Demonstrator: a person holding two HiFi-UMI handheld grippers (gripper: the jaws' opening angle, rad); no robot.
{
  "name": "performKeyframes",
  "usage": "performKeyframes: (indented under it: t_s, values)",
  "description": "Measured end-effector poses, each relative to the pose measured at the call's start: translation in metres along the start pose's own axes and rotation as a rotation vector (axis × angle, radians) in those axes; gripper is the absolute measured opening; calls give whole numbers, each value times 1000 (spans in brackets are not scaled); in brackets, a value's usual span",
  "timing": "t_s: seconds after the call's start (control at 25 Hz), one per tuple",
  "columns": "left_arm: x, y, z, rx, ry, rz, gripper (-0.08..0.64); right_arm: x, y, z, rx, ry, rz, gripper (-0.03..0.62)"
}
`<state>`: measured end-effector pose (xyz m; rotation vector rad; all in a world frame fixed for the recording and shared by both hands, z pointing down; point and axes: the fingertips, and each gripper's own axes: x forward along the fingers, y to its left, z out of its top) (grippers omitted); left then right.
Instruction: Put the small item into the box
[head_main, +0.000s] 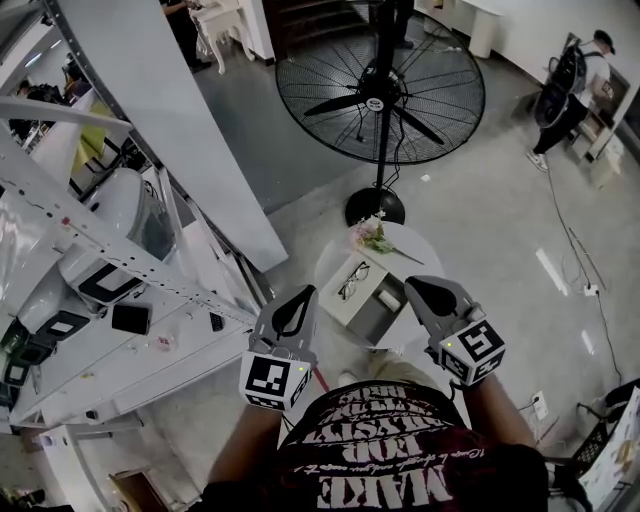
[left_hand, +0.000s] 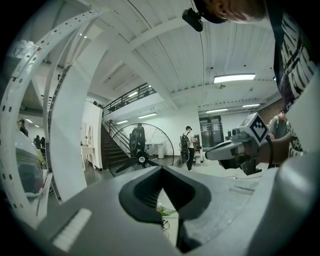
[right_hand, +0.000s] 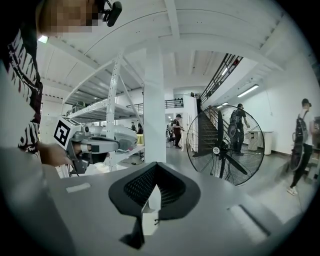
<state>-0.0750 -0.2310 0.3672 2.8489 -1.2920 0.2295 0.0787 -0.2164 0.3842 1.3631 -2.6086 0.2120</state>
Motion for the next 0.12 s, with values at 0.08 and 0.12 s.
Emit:
performKeyframes:
  t_s: [0.08, 0.12]
  values:
    - [-2, 0, -1, -3, 0, 1, 0, -1, 2, -3, 1, 5, 0, 28]
    - [-2, 1, -3, -5, 1, 2, 0, -1, 3, -4, 0, 7, 0, 28]
